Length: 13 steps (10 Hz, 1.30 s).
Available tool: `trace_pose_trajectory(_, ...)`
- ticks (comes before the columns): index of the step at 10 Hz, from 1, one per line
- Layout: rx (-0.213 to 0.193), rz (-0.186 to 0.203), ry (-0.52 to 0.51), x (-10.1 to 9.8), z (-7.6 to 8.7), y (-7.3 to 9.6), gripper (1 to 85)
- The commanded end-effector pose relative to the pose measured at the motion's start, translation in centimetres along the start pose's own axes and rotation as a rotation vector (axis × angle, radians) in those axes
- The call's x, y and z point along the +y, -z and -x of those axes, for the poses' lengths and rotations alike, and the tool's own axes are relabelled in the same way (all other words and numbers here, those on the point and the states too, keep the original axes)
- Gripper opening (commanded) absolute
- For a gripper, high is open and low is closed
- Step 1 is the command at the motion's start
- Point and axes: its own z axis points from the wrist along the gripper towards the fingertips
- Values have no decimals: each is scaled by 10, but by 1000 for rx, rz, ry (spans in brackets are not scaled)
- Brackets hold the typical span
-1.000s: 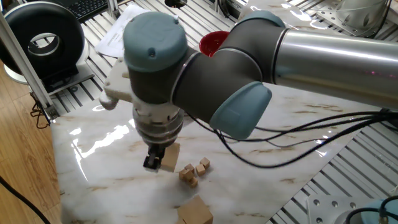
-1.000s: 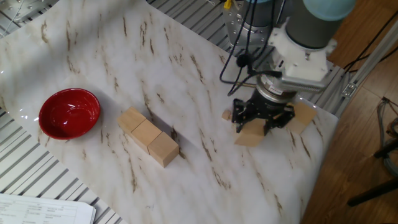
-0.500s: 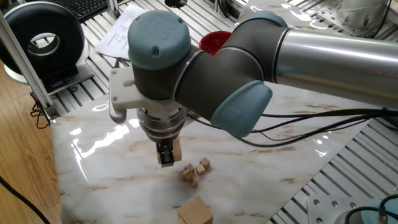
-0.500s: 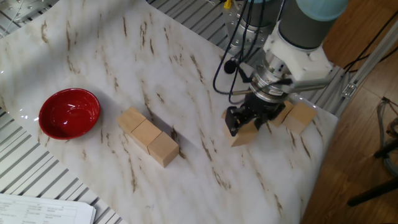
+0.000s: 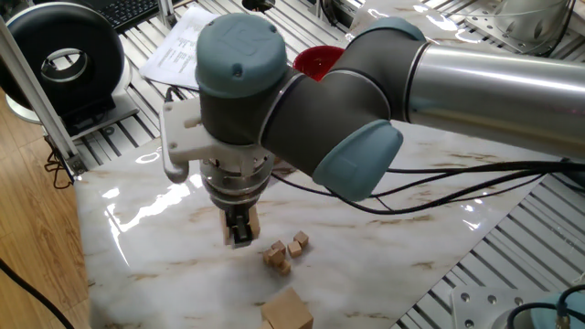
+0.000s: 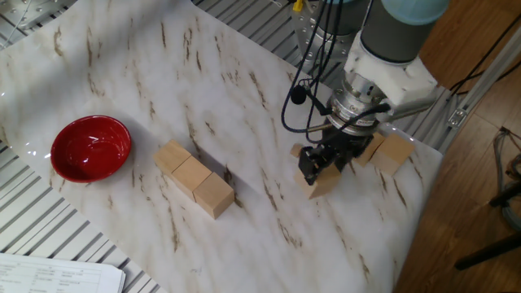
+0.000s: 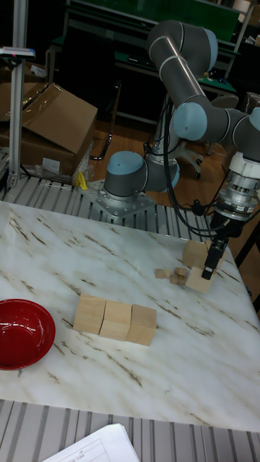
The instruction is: Stack the blocks into a pyramid shape
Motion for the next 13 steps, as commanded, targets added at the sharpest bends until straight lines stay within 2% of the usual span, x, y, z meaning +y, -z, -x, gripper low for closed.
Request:
trace_pose_trajectory(1,-100,22,-157,2,26,2,10)
trace_pose_trajectory(2,-90,39,-183,7,24,2,10)
trace_pose_trajectory(4,-85,25,-230,3,22,2,10)
trace_pose_trajectory(5,-74,42,-233,7,20,2,10)
trace_pose_trajectory(7,-95,131,-331,28,29,4,10)
trace_pose_trajectory(8,-79,137,-332,30,26,4,10)
trace_pose_trajectory(9,-70,142,-318,26,23,6,10)
trace_pose_trajectory(10,-60,165,-293,19,21,10,10)
trace_pose_trajectory(11,-45,181,-272,7,19,14,10)
trace_pose_trajectory(13,-52,190,-256,-15,21,11,10)
